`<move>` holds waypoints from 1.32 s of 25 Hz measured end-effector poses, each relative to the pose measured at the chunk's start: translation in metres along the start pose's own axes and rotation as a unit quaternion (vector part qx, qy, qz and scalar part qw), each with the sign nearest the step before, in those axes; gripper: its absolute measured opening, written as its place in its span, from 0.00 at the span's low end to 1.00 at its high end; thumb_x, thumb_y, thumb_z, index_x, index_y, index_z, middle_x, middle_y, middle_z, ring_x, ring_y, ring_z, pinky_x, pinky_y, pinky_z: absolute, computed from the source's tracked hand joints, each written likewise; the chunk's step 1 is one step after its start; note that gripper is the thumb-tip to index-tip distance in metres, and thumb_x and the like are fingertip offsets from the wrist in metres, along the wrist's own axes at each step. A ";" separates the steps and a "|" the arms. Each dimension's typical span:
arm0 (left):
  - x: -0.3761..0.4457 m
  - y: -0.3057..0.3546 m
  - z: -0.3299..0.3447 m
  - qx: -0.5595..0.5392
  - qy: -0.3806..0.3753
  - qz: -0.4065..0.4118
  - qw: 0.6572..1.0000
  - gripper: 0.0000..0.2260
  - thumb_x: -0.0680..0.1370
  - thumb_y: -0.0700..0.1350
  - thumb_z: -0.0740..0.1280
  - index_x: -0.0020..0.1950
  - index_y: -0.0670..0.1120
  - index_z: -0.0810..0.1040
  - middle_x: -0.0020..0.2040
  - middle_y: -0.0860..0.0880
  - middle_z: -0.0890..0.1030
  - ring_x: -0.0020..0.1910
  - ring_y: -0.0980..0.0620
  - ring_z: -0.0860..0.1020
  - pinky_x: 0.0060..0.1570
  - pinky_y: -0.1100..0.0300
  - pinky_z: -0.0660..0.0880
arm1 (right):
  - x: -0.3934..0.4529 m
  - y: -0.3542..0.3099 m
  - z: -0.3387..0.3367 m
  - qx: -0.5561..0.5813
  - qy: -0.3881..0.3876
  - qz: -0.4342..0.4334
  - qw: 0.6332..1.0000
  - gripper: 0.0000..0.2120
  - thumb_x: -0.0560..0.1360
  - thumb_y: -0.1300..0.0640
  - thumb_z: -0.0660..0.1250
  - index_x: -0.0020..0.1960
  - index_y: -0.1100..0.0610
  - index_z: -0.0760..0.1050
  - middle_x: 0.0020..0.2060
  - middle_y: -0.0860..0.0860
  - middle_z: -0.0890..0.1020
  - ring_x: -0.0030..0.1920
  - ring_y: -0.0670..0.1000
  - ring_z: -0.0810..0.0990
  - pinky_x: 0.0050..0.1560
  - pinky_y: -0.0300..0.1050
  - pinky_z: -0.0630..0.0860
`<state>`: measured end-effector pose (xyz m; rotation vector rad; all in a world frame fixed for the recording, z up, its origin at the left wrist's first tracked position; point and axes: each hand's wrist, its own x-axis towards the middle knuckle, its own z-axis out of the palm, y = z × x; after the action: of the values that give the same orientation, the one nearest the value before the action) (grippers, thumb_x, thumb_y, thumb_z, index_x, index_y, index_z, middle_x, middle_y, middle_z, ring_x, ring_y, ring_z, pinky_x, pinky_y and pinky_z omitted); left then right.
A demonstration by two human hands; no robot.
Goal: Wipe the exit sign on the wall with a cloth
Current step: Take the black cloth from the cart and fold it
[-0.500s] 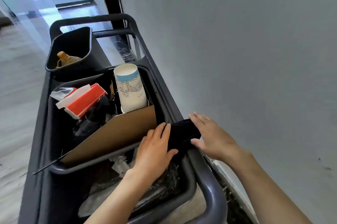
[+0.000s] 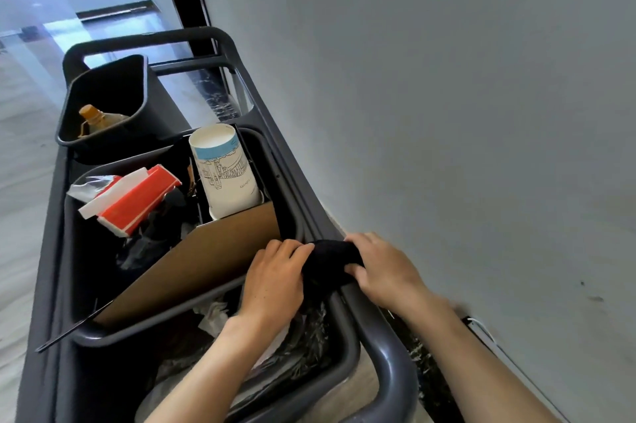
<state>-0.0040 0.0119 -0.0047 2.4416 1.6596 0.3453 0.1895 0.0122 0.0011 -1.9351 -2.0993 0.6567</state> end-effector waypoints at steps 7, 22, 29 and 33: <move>-0.006 0.034 -0.036 -0.114 0.047 0.027 0.992 0.13 0.74 0.36 0.67 0.55 0.49 0.81 0.50 0.52 0.82 0.53 0.47 0.77 0.49 0.52 0.76 | -0.059 0.001 -0.031 -0.010 0.134 0.011 0.991 0.16 0.74 0.50 0.65 0.61 0.48 0.71 0.55 0.46 0.79 0.53 0.51 0.77 0.44 0.44 0.70; -0.044 0.305 -0.049 -0.244 0.031 0.335 0.910 0.15 0.75 0.34 0.68 0.61 0.46 0.80 0.55 0.49 0.80 0.39 0.46 0.81 0.37 0.57 0.77 | -0.331 0.099 -0.151 -0.037 0.342 0.227 0.911 0.12 0.76 0.49 0.62 0.59 0.45 0.69 0.52 0.43 0.78 0.50 0.47 0.76 0.44 0.43 0.73; -0.066 0.375 -0.020 -0.271 -0.007 0.351 0.897 0.14 0.76 0.36 0.66 0.60 0.47 0.81 0.52 0.55 0.78 0.40 0.53 0.79 0.39 0.74 0.68 | -0.395 0.138 -0.143 -0.044 0.382 0.287 0.877 0.14 0.75 0.49 0.63 0.61 0.46 0.71 0.54 0.41 0.79 0.58 0.47 0.72 0.59 0.43 0.64; -0.076 0.401 0.010 -0.348 -0.076 0.287 0.889 0.13 0.77 0.36 0.66 0.58 0.49 0.81 0.50 0.61 0.76 0.45 0.62 0.77 0.45 0.75 0.71 | -0.409 0.159 -0.124 0.128 0.408 0.306 0.851 0.10 0.75 0.54 0.65 0.56 0.46 0.74 0.49 0.41 0.81 0.50 0.41 0.77 0.49 0.35 0.71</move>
<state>0.3292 -0.2062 0.0854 2.2248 0.5466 0.6648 0.4328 -0.3614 0.0950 -2.1632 -0.8455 0.1136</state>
